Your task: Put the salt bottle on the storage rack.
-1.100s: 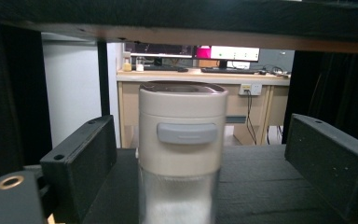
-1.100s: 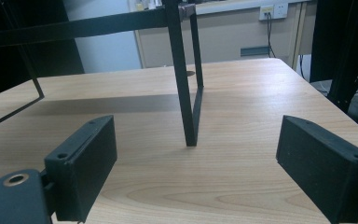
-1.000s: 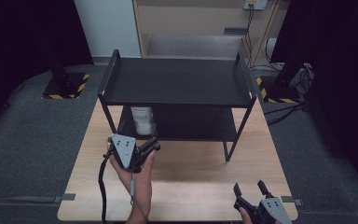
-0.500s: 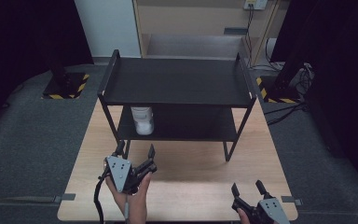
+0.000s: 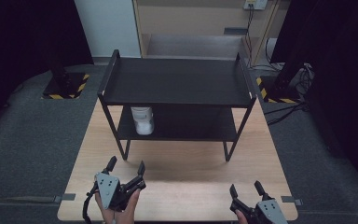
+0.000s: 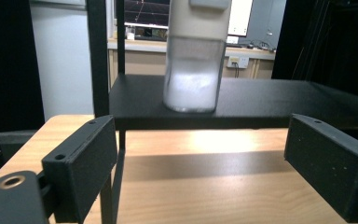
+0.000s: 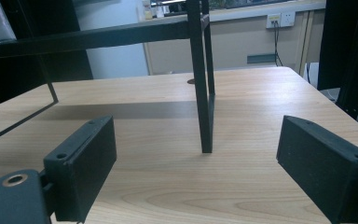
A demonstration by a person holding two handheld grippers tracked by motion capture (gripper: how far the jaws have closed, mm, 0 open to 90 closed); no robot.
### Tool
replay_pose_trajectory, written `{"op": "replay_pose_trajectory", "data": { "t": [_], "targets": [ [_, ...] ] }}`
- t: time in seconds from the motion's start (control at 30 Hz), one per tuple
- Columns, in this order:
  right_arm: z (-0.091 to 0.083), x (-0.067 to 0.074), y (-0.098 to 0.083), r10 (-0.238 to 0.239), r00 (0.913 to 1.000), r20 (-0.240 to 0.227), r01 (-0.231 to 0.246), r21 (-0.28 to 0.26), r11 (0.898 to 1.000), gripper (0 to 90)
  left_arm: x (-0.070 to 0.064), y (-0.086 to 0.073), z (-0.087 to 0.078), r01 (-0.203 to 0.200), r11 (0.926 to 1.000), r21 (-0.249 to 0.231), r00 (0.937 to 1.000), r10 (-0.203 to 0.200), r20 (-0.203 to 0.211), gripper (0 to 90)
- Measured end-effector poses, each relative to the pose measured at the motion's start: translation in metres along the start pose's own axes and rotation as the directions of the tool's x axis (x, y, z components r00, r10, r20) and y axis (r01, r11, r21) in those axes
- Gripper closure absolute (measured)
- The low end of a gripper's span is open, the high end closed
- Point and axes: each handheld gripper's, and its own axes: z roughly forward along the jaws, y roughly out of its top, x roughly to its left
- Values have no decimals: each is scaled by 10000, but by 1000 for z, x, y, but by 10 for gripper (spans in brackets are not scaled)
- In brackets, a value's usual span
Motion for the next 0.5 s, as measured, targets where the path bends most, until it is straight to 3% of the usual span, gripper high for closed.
{"op": "replay_pose_trajectory", "data": {
  "t": [0.5],
  "targets": [
    [0,6,-1,-27,10000,42,26,38,10000,119,19,-25,-16,-120,9984,549,9999,123,-62,75]
  ]
}}
